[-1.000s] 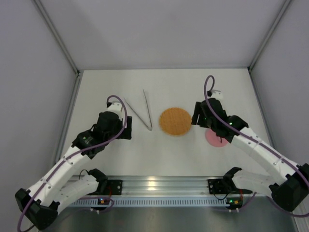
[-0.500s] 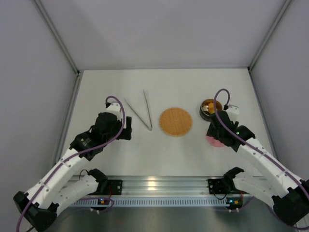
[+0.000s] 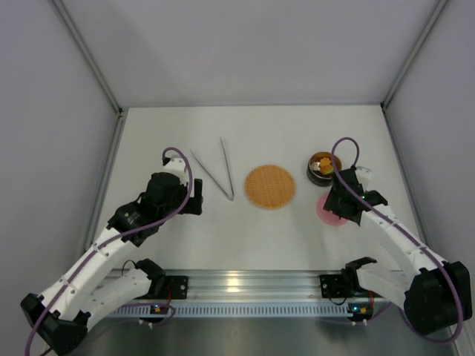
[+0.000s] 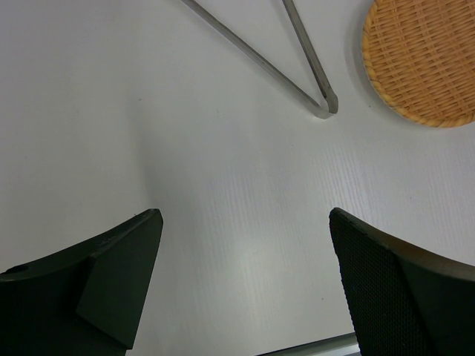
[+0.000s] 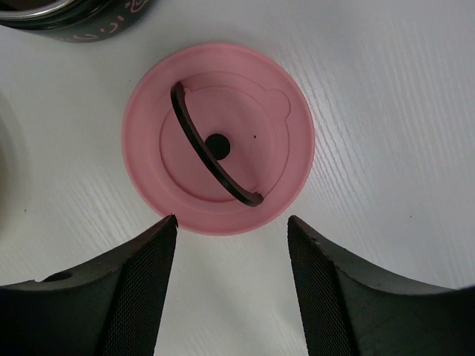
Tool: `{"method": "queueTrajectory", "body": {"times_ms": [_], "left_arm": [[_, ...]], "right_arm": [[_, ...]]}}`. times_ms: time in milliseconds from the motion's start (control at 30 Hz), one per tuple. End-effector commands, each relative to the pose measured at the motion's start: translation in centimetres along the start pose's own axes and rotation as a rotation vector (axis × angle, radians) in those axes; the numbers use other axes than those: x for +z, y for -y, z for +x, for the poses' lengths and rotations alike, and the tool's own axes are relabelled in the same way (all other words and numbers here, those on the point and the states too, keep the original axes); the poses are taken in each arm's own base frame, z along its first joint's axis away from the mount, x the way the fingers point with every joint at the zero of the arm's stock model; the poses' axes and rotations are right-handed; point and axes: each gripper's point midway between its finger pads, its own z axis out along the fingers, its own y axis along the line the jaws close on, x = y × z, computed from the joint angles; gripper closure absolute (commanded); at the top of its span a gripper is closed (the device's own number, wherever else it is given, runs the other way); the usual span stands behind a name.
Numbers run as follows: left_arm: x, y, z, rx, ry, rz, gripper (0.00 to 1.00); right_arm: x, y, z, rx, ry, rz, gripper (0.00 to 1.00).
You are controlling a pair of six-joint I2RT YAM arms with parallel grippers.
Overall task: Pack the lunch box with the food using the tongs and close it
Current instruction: Pick up the box lid from the center of the board.
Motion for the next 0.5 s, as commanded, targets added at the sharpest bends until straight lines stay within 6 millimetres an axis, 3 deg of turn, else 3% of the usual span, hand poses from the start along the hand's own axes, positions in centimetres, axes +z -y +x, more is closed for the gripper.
{"method": "queueTrajectory", "body": {"times_ms": [0, 267, 467], "left_arm": [[0.1, 0.1, -0.7, 0.002, 0.029, 0.003, 0.01], [0.2, 0.1, -0.5, 0.007, 0.021, 0.000, 0.01], [0.3, 0.1, -0.5, 0.006, 0.018, -0.002, 0.01]], "right_arm": [[0.9, -1.4, -1.7, 0.027, 0.044, -0.072, 0.40], [3.5, -1.9, -1.0, 0.023, -0.013, -0.096, 0.46], [3.9, -2.3, -0.7, 0.004, -0.031, -0.125, 0.64]]}}
